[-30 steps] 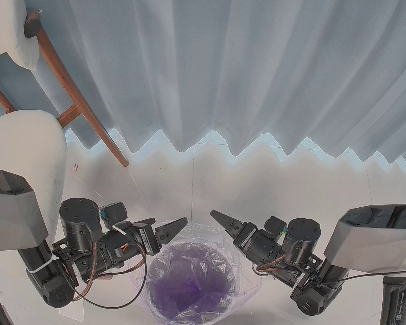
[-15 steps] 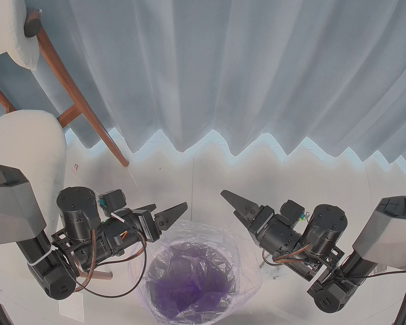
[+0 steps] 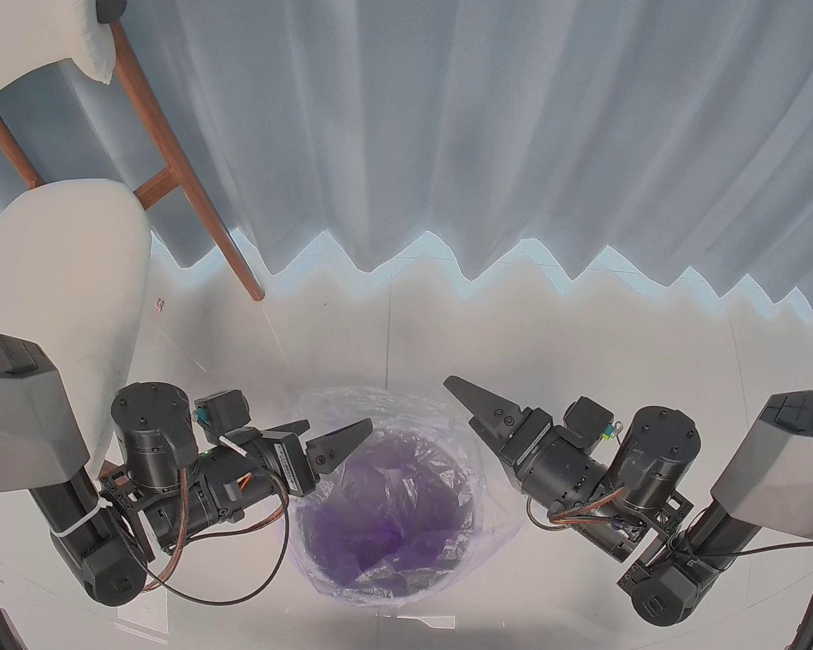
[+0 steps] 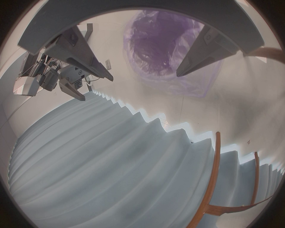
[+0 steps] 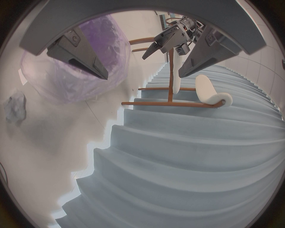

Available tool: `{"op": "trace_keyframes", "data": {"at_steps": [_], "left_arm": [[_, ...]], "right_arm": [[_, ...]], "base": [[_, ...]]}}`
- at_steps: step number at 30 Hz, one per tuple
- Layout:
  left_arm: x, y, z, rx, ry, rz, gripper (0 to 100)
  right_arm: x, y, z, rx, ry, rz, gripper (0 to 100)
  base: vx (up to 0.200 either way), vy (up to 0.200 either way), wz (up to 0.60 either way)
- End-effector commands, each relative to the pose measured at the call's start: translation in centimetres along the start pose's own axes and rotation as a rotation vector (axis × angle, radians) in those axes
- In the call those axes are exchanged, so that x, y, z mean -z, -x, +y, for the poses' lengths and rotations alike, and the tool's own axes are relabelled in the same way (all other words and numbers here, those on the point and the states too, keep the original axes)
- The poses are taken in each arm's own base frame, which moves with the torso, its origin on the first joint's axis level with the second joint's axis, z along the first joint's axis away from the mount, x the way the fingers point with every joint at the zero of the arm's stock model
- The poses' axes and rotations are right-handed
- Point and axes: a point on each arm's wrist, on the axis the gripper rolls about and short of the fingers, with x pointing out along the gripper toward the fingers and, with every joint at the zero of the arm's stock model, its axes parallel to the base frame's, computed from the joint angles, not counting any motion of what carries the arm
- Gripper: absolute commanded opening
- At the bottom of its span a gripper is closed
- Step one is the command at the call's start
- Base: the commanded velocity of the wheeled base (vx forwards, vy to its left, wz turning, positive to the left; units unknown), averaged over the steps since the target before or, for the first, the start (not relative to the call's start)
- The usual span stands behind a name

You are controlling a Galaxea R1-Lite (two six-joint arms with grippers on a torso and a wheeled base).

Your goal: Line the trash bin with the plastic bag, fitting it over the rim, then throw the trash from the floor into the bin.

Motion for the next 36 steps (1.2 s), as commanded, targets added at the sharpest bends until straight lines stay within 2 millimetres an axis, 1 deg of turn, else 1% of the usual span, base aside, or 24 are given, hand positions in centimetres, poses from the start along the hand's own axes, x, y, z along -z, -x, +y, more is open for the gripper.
{"op": "trace_keyframes", "data": {"at_steps": [1, 10, 16, 21, 23, 26, 28, 29, 31, 36], "left_arm": [[0.0, 0.2, -0.1, 0.001, 0.000, 0.000, 100], [0.4, 0.3, 0.0, -0.014, -0.036, 0.011, 100], [0.1, 0.1, 0.0, -0.075, -0.042, -0.033, 100], [0.6, 0.3, 0.4, -0.115, -0.096, 0.006, 100], [1.3, 0.4, 1.0, -0.166, -0.116, 0.055, 100], [2.0, 0.1, 1.8, -0.213, -0.120, 0.091, 100], [2.1, -0.1, 2.3, -0.226, -0.117, 0.093, 100], [2.3, -0.5, 3.3, -0.252, -0.111, 0.095, 100], [2.5, -0.9, 4.1, -0.271, -0.106, 0.097, 100], [2.5, -1.0, 5.8, -0.298, -0.086, 0.100, 100]], "right_arm": [[0.1, -0.1, 0.0, -0.010, 0.002, -0.003, 100], [0.3, -0.2, -0.4, -0.001, 0.013, 0.001, 100], [0.0, 0.2, -0.5, 0.010, 0.012, -0.004, 100], [-0.1, 0.6, -1.0, 0.034, 0.037, 0.002, 100], [0.0, 0.6, -1.3, 0.047, 0.070, 0.007, 100], [0.0, 1.0, -1.7, 0.065, 0.111, 0.014, 100], [0.0, 1.0, -1.8, 0.069, 0.121, 0.014, 100], [0.1, 1.1, -1.8, 0.073, 0.137, 0.017, 100], [0.0, 1.1, -1.9, 0.075, 0.143, 0.015, 100], [0.0, 1.1, -2.0, 0.077, 0.143, 0.017, 100]], "base": [[-0.200, 0.000, 0.00], [-0.200, 0.000, 0.00], [0.000, 0.000, 0.00], [0.000, 0.000, 0.00], [0.000, 0.000, 0.00], [0.000, 0.000, 0.00], [0.000, 0.000, 0.00], [0.000, 0.000, 0.00], [0.000, 0.000, 0.00], [0.000, 0.000, 0.00]]}}
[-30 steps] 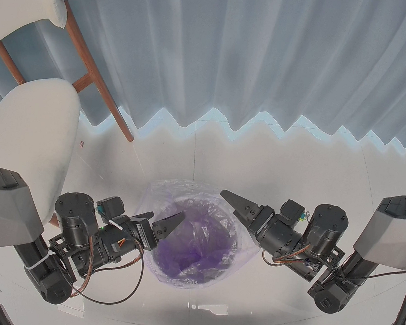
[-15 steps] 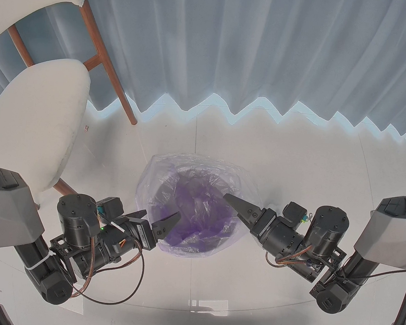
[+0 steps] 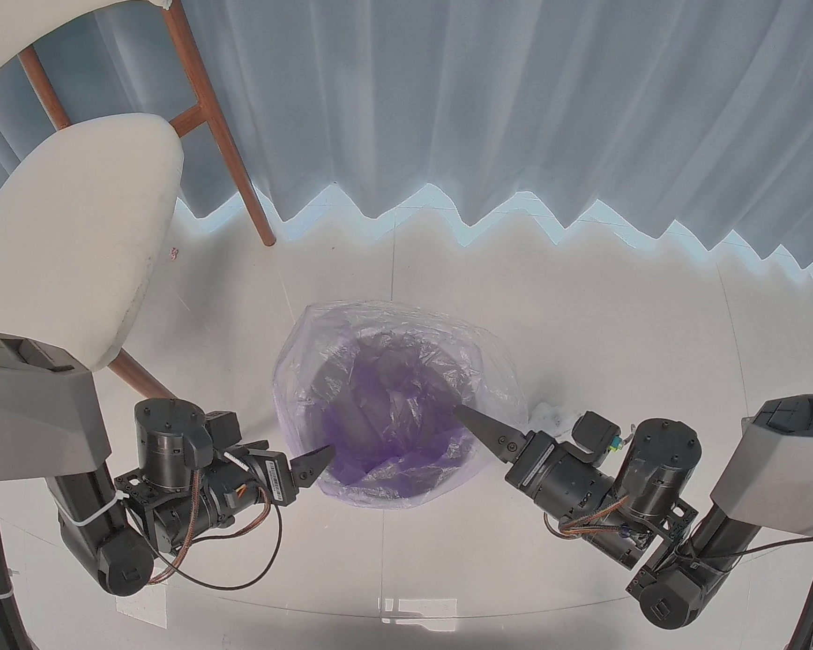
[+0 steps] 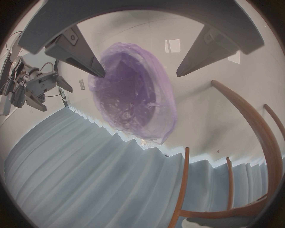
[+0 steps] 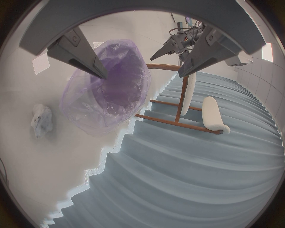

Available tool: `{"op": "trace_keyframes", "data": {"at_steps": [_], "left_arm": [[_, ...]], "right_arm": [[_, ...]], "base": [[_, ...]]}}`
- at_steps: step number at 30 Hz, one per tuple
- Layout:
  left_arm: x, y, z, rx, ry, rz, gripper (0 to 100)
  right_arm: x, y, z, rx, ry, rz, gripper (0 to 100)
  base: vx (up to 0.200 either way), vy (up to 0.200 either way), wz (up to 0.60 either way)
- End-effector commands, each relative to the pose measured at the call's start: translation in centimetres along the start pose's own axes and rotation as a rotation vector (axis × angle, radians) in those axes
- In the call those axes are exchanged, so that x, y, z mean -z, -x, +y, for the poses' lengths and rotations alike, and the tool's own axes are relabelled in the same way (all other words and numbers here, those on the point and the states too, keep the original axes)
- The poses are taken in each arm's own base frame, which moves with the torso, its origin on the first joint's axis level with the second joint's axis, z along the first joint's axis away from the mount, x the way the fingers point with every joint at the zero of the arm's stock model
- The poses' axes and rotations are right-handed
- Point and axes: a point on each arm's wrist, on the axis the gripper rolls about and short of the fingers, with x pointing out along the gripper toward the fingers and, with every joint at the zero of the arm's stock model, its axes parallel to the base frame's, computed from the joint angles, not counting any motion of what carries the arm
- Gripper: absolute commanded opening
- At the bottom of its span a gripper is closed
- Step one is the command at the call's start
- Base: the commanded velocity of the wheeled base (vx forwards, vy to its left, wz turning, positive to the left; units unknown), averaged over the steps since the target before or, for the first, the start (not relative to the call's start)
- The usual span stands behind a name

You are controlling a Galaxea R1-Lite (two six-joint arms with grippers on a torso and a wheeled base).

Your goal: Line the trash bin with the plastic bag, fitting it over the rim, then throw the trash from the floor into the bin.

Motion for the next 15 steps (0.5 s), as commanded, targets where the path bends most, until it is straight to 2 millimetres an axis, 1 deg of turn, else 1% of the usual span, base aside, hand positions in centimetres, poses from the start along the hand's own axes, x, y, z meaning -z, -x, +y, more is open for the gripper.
{"op": "trace_keyframes", "data": {"at_steps": [1, 3, 7, 10, 13, 15], "left_arm": [[0.8, -1.1, 1.8, -0.032, 0.018, 0.028, 100], [0.6, -1.3, 2.6, -0.019, 0.029, 0.012, 100], [0.3, -1.5, 3.1, 0.008, 0.040, -0.020, 100], [0.4, -1.5, 3.2, 0.006, 0.042, -0.015, 100], [1.1, -2.0, 3.5, -0.003, 0.045, 0.004, 100], [1.2, -2.2, 3.6, -0.002, 0.047, 0.005, 100]], "right_arm": [[0.1, 0.0, -0.2, 0.000, 0.001, 0.000, 100], [0.2, -0.1, -0.4, 0.004, 0.001, 0.004, 100], [0.3, -0.2, -0.4, 0.006, 0.004, 0.004, 100], [0.3, -0.2, -0.4, 0.006, 0.004, 0.004, 100], [0.4, -0.1, -0.4, 0.005, 0.004, 0.008, 100], [0.4, -0.2, -0.4, 0.004, 0.004, 0.007, 100]], "base": [[0.000, 0.000, 0.00], [0.000, 0.000, 0.00], [0.000, 0.000, 0.00], [0.000, 0.000, 0.00], [0.000, 0.000, 0.00], [0.000, 0.000, 0.00]]}}
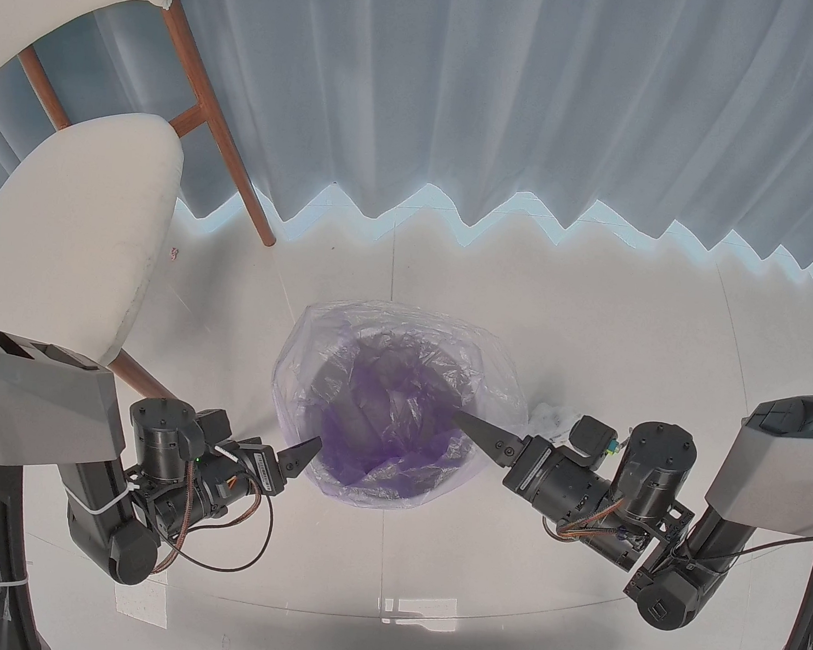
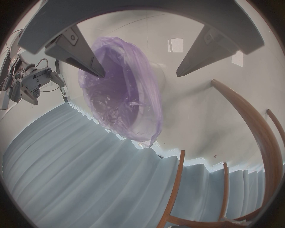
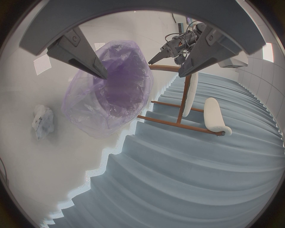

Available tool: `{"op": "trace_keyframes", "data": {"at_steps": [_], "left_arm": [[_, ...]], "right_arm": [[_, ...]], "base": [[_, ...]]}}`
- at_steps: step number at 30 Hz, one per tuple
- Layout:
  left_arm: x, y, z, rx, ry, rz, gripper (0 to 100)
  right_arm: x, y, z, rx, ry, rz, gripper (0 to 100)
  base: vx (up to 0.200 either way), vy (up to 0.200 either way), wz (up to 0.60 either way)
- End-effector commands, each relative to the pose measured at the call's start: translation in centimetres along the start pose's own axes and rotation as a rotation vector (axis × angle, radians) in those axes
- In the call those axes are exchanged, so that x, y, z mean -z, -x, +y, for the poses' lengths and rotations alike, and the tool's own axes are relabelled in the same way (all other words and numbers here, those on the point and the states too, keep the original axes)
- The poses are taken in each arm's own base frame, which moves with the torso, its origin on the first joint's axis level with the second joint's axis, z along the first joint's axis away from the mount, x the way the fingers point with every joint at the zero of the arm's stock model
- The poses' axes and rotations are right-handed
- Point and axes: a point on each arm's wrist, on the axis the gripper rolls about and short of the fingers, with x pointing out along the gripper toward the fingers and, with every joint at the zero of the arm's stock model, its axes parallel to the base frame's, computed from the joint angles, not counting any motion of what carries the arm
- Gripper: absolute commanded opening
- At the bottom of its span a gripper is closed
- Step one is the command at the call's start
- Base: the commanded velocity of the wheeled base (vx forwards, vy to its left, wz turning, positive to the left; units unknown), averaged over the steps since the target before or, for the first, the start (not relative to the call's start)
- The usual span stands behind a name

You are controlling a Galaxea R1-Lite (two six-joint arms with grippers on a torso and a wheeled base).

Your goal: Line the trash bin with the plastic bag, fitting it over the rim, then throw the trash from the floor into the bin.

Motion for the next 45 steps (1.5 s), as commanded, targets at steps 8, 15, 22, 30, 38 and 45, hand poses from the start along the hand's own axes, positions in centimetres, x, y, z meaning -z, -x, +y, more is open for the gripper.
{"op": "trace_keyframes", "data": {"at_steps": [8, 15, 22, 30, 38, 45], "left_arm": [[1.2, -0.9, 0.6, -0.013, 0.022, 0.030, 0], [1.0, -1.2, 0.9, -0.018, 0.023, 0.017, 0], [1.8, -1.8, 1.6, -0.039, 0.027, 0.039, 0], [3.2, -3.4, 3.8, -0.088, 0.044, 0.056, 0], [4.1, -4.3, 4.5, -0.103, 0.048, 0.070, 0], [4.7, -4.8, 5.1, -0.119, 0.052, 0.076, 0]], "right_arm": [[0.2, -0.1, 0.0, -0.006, 0.001, 0.000, 100], [0.2, -0.1, -0.1, -0.006, 0.002, 0.000, 100], [0.4, -0.2, -0.3, 0.001, 0.001, 0.006, 100], [0.5, -0.3, -0.5, 0.006, 0.000, 0.011, 100], [0.9, -0.4, -0.9, 0.019, 0.000, 0.021, 100], [1.0, -0.5, -1.1, 0.022, 0.008, 0.024, 100]], "base": [[0.000, 0.000, 0.00], [0.000, 0.000, 0.00], [0.000, 0.000, 0.00], [0.000, 0.000, 0.00], [0.000, 0.000, 0.00], [0.000, 0.000, 0.00]]}}
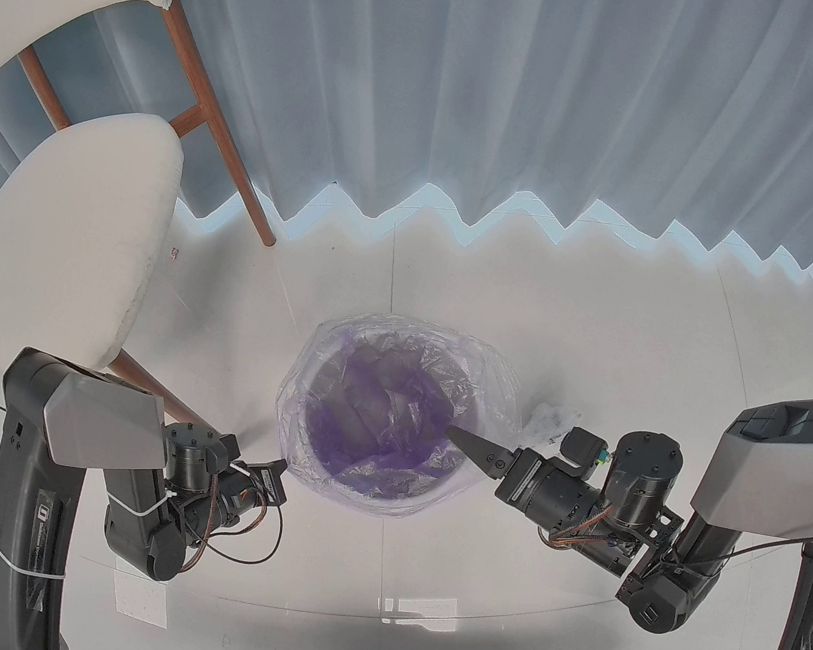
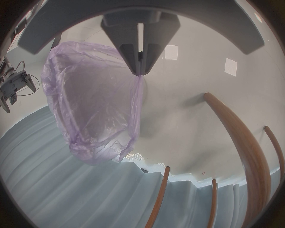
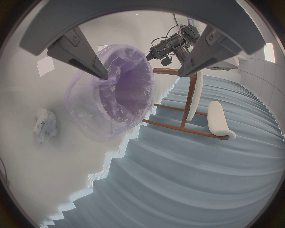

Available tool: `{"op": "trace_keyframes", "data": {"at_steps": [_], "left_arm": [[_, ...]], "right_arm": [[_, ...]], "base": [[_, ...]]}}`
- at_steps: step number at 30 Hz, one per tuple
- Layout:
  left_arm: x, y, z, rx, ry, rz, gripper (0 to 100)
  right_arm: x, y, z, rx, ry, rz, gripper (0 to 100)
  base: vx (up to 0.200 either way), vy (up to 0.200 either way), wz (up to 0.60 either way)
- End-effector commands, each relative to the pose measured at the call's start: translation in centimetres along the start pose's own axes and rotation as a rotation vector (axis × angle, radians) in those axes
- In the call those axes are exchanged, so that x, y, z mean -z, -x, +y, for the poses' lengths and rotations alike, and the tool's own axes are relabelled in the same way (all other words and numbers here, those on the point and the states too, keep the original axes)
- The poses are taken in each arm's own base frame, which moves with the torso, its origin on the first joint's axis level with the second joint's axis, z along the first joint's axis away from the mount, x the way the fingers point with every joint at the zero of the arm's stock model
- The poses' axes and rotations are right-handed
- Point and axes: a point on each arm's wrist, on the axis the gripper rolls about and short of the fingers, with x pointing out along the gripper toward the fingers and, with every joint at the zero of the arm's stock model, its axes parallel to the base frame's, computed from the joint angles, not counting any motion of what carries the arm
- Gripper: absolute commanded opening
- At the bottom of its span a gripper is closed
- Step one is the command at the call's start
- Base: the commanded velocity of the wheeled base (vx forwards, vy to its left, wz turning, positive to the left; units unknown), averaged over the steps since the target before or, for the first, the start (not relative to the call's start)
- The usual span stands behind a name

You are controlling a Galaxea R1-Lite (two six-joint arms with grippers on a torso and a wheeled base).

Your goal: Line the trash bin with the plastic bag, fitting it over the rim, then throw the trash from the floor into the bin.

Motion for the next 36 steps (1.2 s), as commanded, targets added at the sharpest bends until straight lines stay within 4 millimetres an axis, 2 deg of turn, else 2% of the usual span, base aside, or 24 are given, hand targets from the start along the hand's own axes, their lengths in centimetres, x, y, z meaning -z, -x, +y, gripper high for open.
{"op": "trace_keyframes", "data": {"at_steps": [1, 10, 11, 15, 17, 21, 22, 23, 29, 30, 32, 33, 34, 36], "left_arm": [[0.6, -0.3, 0.4, -0.011, 0.004, 0.017, 0], [1.0, -0.1, 0.5, -0.015, 0.003, 0.034, 0], [1.0, -0.1, 0.5, -0.015, 0.003, 0.034, 100], [0.6, 0.0, 0.3, -0.014, -0.010, 0.017, 100], [-0.4, 0.6, -0.7, -0.019, -0.031, -0.021, 100], [-2.3, 4.1, -3.2, 0.015, -0.107, -0.056, 100], [-2.3, 4.1, -3.2, 0.015, -0.107, -0.056, 100], [-3.1, 6.1, -4.4, 0.037, -0.135, -0.070, 100], [-4.9, 11.1, -5.6, 0.057, -0.260, -0.131, 100], [-4.9, 11.1, -5.6, 0.057, -0.260, -0.131, 100], [-5.9, 13.4, -6.8, 0.098, -0.291, -0.186, 100], [-5.9, 13.4, -6.8, 0.098, -0.291, -0.186, 100], [-6.4, 14.4, -7.6, 0.128, -0.312, -0.218, 100], [-7.1, 15.0, -8.3, 0.158, -0.334, -0.261, 100]], "right_arm": [[0.1, -0.1, -0.1, -0.006, 0.002, -0.004, 100], [0.1, -0.1, -0.1, -0.006, 0.002, -0.004, 100], [0.1, -0.1, -0.1, -0.006, 0.002, -0.004, 100], [0.1, -0.1, -0.1, -0.006, 0.002, -0.004, 100], [0.0, 0.0, -0.1, -0.005, 0.002, -0.005, 100], [0.1, -0.1, -0.2, -0.003, 0.001, -0.003, 100], [0.1, -0.1, -0.2, -0.003, 0.001, -0.003, 100], [0.4, -0.2, -0.5, 0.006, -0.004, 0.007, 100], [0.6, -0.4, -0.9, 0.016, -0.006, 0.012, 100], [0.6, -0.4, -0.9, 0.016, -0.006, 0.012, 100], [0.5, -0.2, -1.2, 0.027, -0.009, 0.012, 100], [0.5, -0.2, -1.2, 0.027, -0.009, 0.012, 100], [0.0, -0.1, -1.6, 0.036, -0.011, 0.001, 100], [-0.6, 0.1, -2.1, 0.035, -0.014, -0.001, 100]], "base": [[0.000, 0.000, 0.00], [0.000, 0.000, 0.00], [0.000, 0.000, 0.00], [0.000, 0.000, 0.00], [0.000, 0.000, 0.00], [0.000, 0.000, 0.00], [0.000, 0.000, 0.00], [0.000, 0.000, 0.00], [0.000, 0.000, 0.00], [0.000, 0.000, 0.00], [0.000, 0.000, 0.00], [0.000, 0.000, 0.00], [0.000, 0.000, 0.00], [0.000, 0.000, 0.00]]}}
